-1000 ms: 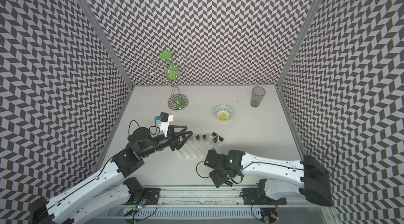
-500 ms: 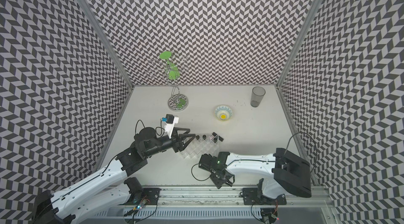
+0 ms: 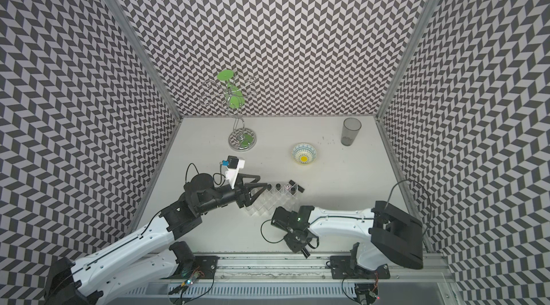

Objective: Arrange the lipsticks in the organizer
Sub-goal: Pick up the lipstick at the center of the board.

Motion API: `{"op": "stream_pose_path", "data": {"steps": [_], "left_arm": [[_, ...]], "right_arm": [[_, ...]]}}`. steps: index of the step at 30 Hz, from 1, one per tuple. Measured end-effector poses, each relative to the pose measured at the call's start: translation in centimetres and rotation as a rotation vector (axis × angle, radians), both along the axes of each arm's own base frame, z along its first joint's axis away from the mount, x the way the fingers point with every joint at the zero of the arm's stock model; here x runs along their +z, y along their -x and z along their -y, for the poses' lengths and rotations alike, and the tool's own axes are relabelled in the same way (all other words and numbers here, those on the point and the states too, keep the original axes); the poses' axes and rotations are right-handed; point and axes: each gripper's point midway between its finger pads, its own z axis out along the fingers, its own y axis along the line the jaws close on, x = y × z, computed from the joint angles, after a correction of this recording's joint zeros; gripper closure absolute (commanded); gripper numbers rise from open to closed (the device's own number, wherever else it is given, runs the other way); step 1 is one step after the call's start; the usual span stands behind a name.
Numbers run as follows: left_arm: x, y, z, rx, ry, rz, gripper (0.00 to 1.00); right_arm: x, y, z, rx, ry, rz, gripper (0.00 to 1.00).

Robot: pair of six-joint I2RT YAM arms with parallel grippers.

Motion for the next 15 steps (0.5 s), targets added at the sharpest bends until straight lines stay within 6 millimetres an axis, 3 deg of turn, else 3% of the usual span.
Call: {"op": "stream_pose_path", "data": {"steps": [4,6,8,12,15], "left_arm": [[0.3,0.8,0.3,-0.042,0.055,0.006,0.35],[-0.6,1.7,0.3,-0.074,0.089,-0.011,0.34],[-2.3,2.3,0.1,-0.090,0.111,-0.044,0.34],[-4.9,3.5,-0.5,-0.106,0.168,-0.118,0.31],[-4.2,4.1,-0.6,-0.130,0.261,-0.134,0.31]], "right_arm": [[4.6,-4.8,-1.9,-0.135,-0.301,0.085,0.89],[7.3,-7.8,-1.5,-0.220,-0.434,0.164,0.91],[9.8,-9.6,-1.0,-0.268,-0.550,0.209,0.91],[15.0,-10.5,-1.6,-0.267,-0.803,0.286,0.91],[18.4,-10.4,-2.3,-0.251,-0.989,0.343,0.91]]}}
